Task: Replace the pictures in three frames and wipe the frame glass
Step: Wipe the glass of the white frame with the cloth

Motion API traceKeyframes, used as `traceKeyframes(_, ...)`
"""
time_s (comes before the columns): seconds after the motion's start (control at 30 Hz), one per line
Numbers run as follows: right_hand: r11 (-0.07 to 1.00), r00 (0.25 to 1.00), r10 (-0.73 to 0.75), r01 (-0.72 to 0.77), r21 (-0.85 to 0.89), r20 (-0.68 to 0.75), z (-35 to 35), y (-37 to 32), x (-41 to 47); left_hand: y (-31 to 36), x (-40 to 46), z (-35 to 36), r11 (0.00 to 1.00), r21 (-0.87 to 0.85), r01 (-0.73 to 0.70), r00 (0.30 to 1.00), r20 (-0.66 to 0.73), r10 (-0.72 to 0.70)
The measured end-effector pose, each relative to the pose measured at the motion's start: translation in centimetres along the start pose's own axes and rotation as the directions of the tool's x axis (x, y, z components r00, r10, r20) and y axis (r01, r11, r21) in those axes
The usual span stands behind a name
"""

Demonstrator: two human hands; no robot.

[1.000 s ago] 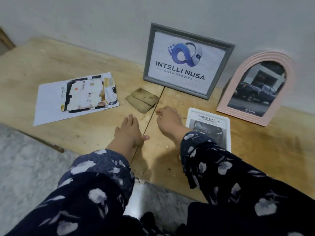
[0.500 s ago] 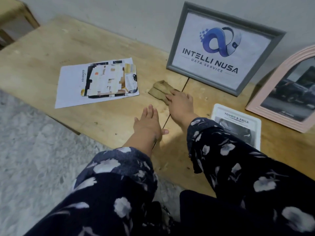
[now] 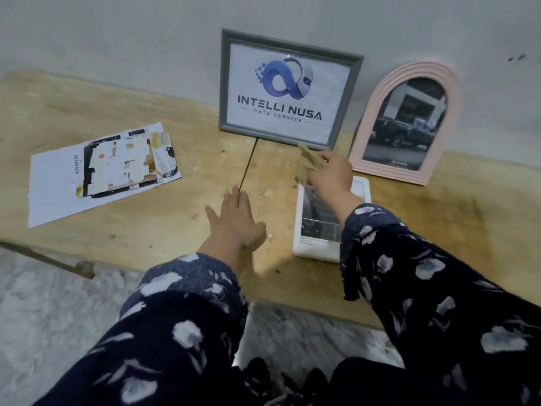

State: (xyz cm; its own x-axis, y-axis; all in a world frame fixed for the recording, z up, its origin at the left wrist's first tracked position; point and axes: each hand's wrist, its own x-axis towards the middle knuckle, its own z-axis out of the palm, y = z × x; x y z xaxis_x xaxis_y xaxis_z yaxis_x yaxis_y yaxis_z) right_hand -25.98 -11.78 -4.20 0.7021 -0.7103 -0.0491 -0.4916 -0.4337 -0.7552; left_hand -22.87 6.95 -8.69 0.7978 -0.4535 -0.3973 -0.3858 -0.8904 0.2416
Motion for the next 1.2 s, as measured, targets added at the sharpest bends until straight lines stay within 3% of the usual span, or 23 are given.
traceKeyframes(0.1, 0.998, 0.991, -0.045, 0.038, -0.056, -0.123, -2.0, 1.2, 0.1, 3.0, -1.3, 3.1, 0.981, -0.059, -0.186, 0.979, -0.093, 0.180)
traceKeyframes(0.17, 0.989, 0.991, -0.069, 0.052, -0.141, -0.115, -2.2, 1.8, 0.4, 4.5, -2.1, 4.9, 0.969, -0.038, -0.245, 0.967, -0.074, 0.242)
traceKeyframes(0.37, 0.975, 0.987, -0.131, 0.145, -0.168, 0.090, 0.4, 3.4, 2.0, 4.1, -2.7, 7.4, 0.963, 0.052, -0.265, 0.935, -0.228, 0.270)
traceKeyframes(0.47, 0.926, 0.966, -0.215, 0.248, -0.284, 0.145, 1.4, 3.7, 3.5, 4.4, -2.4, 7.5, 0.958, 0.071, -0.276, 0.926, -0.247, 0.285)
traceKeyframes(0.57, 0.824, 0.905, -0.342, 0.417, -0.383, 0.252, 1.8, 3.5, 4.2, 4.6, -2.2, 7.4, 0.966, 0.081, -0.246, 0.934, -0.246, 0.259)
traceKeyframes(0.67, 0.759, 0.847, -0.321, 0.497, -0.419, 0.424, 2.4, 4.6, 3.0, 4.5, -2.0, 7.4, 0.970, 0.065, -0.233, 0.938, -0.247, 0.242)
traceKeyframes(0.9, 0.773, 0.822, -0.293, 0.504, -0.385, 0.488, 1.9, 6.4, 0.3, 4.4, -2.3, 7.3, 0.972, 0.018, -0.235, 0.928, -0.293, 0.230)
traceKeyframes(1.2, 0.550, 0.750, -0.380, 0.654, -0.519, 0.542, -0.6, 6.9, -4.1, 4.3, -2.3, 8.2, 0.962, 0.040, -0.270, 0.896, -0.355, 0.267)
